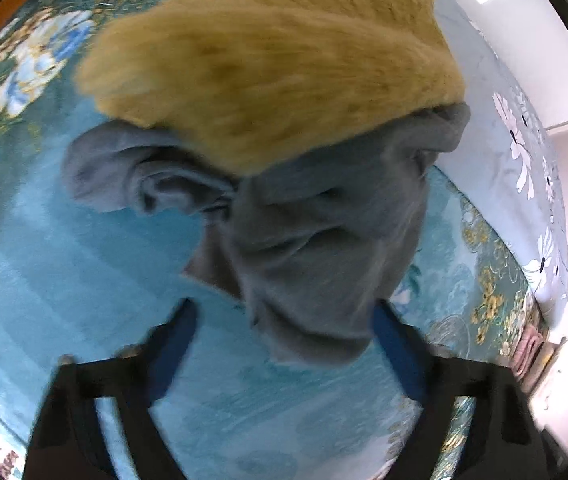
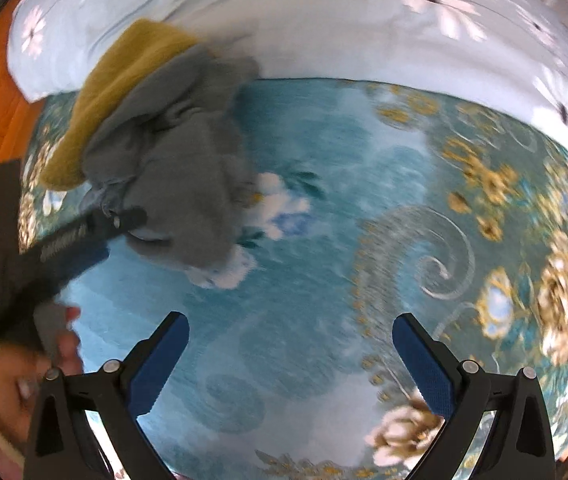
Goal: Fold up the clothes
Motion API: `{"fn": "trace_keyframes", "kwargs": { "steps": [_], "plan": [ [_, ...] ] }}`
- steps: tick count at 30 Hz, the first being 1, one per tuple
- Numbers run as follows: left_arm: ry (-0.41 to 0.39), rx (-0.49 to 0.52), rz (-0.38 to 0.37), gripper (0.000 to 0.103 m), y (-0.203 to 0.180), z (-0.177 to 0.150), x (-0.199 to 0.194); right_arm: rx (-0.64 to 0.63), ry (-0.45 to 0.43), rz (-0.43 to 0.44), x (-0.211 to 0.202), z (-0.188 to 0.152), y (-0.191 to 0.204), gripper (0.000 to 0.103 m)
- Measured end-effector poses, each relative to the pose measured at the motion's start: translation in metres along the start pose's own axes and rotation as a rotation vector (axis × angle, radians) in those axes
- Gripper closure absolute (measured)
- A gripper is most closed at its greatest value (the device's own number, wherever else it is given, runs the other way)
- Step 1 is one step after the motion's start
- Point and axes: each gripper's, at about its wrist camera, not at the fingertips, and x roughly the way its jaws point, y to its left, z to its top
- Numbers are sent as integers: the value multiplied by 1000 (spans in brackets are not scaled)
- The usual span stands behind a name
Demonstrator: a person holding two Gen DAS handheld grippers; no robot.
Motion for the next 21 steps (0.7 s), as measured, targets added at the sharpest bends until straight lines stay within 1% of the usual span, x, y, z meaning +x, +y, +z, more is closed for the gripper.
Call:
{"fn": "trace_keyframes", "kwargs": {
  "steps": [1,2,3,4,6,7,8,10,13,14,16,17,21],
  "plan": [
    [11,4,-3,62,-4,3,3,10,-4,-11,-5,-5,-8,0],
    [20,5,-9,75,-6,6,6,20,-9,-23,-9,-11,-17,0],
    [25,7,-7,83,-9,8,7,34,-15,-32,-14,-18,-26,0],
    [20,11,-1,92,-11,8,4,48,-20,-38,-19,-24,-35,0],
    [-19,54,-28,94,-24,4,-13,100,-34,-39,-27,-39,-55,0],
    [-41,96,-45,95,-34,0,-23,130,-42,-38,-31,-47,-65,0],
    [-65,167,-72,96,-49,-8,-35,160,-47,-36,-34,-55,-74,0],
    [-110,321,-148,96,-82,-25,-62,231,-48,-22,-37,-71,-88,0],
    [-165,515,-308,96,-133,-56,-105,323,-50,-2,-41,-92,-102,0],
    [-187,575,-347,96,-150,-66,-119,349,-56,5,-43,-98,-105,0],
    [-194,670,-436,96,-185,-84,-144,396,-68,18,-50,-108,-109,0],
    [-190,701,-466,96,-200,-88,-153,414,-78,24,-55,-113,-111,0],
    [-143,751,-537,96,-247,-110,-166,464,-117,20,-74,-136,-127,0]
  ]
}}
